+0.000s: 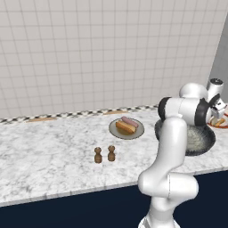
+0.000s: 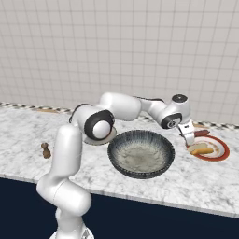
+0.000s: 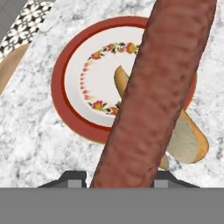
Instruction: Place one bun and one sausage from the bowl on each plate.
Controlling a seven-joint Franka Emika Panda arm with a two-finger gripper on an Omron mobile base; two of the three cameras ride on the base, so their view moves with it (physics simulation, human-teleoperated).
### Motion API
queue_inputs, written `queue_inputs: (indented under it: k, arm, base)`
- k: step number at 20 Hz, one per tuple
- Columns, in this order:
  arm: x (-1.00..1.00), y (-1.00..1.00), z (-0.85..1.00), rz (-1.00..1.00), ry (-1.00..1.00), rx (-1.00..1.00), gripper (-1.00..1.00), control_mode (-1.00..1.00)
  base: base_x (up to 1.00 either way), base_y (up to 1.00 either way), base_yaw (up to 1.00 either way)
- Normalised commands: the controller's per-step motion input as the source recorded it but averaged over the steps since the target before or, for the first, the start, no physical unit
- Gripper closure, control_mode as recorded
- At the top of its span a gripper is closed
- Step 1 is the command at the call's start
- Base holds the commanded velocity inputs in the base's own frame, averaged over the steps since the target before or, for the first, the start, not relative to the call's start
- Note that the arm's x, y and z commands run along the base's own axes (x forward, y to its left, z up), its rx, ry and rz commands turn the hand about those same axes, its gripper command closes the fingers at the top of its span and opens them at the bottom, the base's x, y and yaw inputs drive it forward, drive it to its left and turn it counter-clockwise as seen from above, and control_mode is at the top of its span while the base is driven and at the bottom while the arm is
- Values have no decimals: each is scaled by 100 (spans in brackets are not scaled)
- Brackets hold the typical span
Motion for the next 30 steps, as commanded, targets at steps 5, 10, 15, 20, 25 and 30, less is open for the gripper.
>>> queue_inputs:
  k: [5, 10, 15, 20, 25, 30]
  arm:
    - [23, -3, -27, 0, 1, -3, 100, -100]
    - [34, -18, -12, 0, 0, 0, 100, -100]
    - [22, -26, -22, 0, 3, -2, 100, -100]
    - [10, -6, 0, 0, 2, 0, -100, -100]
    - [23, 0, 0, 0, 0, 0, -100, -100]
    - [-62, 17, 21, 1, -1, 0, -100, -100]
  base:
    - [0, 0, 0]
    - [0, 0, 0]
    - [0, 0, 0]
    - [0, 0, 0]
    - [0, 0, 0]
    - [0, 0, 0]
